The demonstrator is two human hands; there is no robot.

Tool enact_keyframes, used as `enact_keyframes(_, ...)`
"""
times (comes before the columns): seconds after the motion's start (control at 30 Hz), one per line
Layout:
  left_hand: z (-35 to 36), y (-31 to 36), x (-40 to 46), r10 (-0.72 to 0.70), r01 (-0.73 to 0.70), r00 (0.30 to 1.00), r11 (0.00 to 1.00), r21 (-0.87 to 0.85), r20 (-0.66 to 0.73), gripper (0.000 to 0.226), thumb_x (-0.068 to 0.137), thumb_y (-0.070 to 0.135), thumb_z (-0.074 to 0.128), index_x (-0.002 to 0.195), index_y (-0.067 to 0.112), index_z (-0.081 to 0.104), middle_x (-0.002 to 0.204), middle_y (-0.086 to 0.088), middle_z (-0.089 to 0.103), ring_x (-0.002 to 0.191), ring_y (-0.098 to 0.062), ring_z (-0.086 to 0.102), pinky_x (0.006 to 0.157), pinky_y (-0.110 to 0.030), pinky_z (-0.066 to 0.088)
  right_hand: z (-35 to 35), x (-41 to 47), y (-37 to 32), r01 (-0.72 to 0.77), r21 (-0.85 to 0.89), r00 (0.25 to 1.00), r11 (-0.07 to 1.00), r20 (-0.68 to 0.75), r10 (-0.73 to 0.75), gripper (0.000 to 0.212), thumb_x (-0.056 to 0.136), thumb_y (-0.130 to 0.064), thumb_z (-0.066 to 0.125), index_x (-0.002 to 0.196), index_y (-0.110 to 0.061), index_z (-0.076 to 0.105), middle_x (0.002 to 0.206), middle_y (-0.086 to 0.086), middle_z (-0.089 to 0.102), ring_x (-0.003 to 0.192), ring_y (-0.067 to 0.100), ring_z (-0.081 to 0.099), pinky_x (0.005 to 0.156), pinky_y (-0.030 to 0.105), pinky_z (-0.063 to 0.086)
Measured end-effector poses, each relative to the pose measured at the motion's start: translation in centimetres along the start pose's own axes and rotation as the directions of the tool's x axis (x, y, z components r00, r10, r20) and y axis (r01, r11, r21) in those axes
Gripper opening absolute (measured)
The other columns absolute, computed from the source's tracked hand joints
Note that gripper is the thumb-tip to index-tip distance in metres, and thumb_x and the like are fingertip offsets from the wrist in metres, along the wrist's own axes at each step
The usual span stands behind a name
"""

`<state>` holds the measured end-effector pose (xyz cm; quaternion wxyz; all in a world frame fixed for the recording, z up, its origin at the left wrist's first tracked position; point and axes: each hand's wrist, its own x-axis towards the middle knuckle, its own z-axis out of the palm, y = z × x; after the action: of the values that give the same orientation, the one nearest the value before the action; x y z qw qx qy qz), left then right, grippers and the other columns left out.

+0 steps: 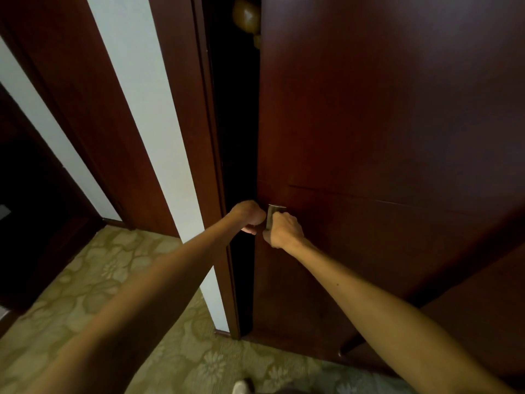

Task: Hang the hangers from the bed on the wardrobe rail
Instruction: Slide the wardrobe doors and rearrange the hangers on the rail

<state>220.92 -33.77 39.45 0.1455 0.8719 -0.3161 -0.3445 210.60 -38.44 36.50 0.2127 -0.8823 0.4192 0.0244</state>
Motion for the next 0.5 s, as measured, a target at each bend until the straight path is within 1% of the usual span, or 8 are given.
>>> enact_keyframes(0.07,0.0,0.1,-0.5,-0.032,0.038,0.996,0.997,-0.07,0.085,0.029,0.102,0.015,0.054,0.076,0.004,0.058,0.07,-0.011,0.062,0.046,-0.013,0.064,0.049,-0.02,0.054,0.1,0.3,-0.5,0.022,-0.006,1.0,1.0,0.001,-0.022,0.035,0.09,-0.028,0.069,0.117,-0.006,0.066,0.121,0.013,0.067,0.115,0.033,0.064,0.086,0.039,0.054)
enact_keyframes(0.13,0.2,0.2,-0.8,-0.038,0.051,0.996,0.987,-0.153,0.085,0.03,0.103,0.018,0.053,0.079,0.003,0.061,0.072,-0.013,0.066,0.058,-0.018,0.068,0.066,-0.025,0.06,0.2,0.5,-1.0,0.03,0.002,1.0,1.0,-0.003,-0.03,0.029,0.09,-0.025,0.067,0.113,-0.007,0.069,0.116,0.014,0.07,0.11,0.032,0.067,0.083,0.039,0.057)
enact_keyframes(0.17,0.3,0.2,-1.0,-0.032,0.041,0.998,0.985,-0.167,0.056,0.029,0.103,0.017,0.051,0.08,0.004,0.063,0.073,-0.013,0.068,0.064,-0.021,0.07,0.068,-0.028,0.061,0.3,0.6,-1.2,0.035,0.007,0.999,0.999,-0.006,-0.035,0.026,0.091,-0.024,0.066,0.111,-0.007,0.07,0.114,0.014,0.071,0.108,0.032,0.068,0.083,0.039,0.057)
enact_keyframes(0.23,0.5,0.2,-1.0,-0.021,0.021,1.0,0.991,-0.134,0.002,0.028,0.103,0.014,0.05,0.08,0.005,0.064,0.071,-0.011,0.067,0.066,-0.022,0.07,0.064,-0.028,0.06,0.4,0.6,-1.4,0.054,0.008,0.999,0.999,-0.008,-0.054,0.023,0.093,-0.023,0.062,0.107,-0.007,0.07,0.111,0.014,0.072,0.106,0.031,0.069,0.083,0.039,0.057)
enact_keyframes(0.3,0.4,0.1,-1.2,-0.03,0.025,0.999,0.994,-0.111,-0.04,0.033,0.102,0.01,0.047,0.072,0.006,0.061,0.059,-0.008,0.062,0.052,-0.016,0.064,0.049,-0.024,0.055,0.5,0.6,-1.6,0.076,0.01,0.997,0.997,-0.015,-0.076,0.022,0.093,-0.021,0.061,0.108,-0.007,0.07,0.111,0.014,0.072,0.107,0.031,0.068,0.083,0.04,0.057)
enact_keyframes(0.37,0.3,-0.3,-1.4,-0.036,0.03,0.997,0.995,-0.093,-0.065,0.034,0.102,0.008,0.046,0.07,0.006,0.06,0.055,-0.005,0.061,0.051,-0.015,0.064,0.042,-0.019,0.048,0.6,0.6,-1.9,0.099,0.011,0.995,0.995,-0.026,-0.099,0.02,0.094,-0.019,0.062,0.108,-0.008,0.069,0.11,0.014,0.071,0.105,0.032,0.069,0.081,0.039,0.057)
enact_keyframes(0.43,0.4,-0.8,-1.0,-0.013,0.006,0.995,0.998,-0.064,-0.098,0.024,0.102,0.007,0.047,0.088,0.001,0.066,0.074,-0.009,0.07,0.078,-0.023,0.075,0.053,-0.02,0.052,0.9,0.8,-2.1,0.119,0.029,0.993,0.992,-0.026,-0.118,0.017,0.095,-0.018,0.059,0.101,-0.007,0.071,0.105,0.014,0.072,0.1,0.032,0.07,0.078,0.039,0.058)
enact_keyframes(0.5,0.5,-1.0,-1.4,-0.003,-0.002,0.989,0.999,-0.033,-0.149,0.022,0.1,0.006,0.052,0.113,-0.004,0.067,0.106,-0.016,0.073,0.104,-0.031,0.072,0.069,-0.027,0.054,1.1,1.0,-2.4,0.137,0.068,0.991,0.988,-0.019,-0.136,0.018,0.094,-0.02,0.06,0.095,-0.007,0.073,0.1,0.014,0.073,0.095,0.031,0.071,0.074,0.039,0.059)
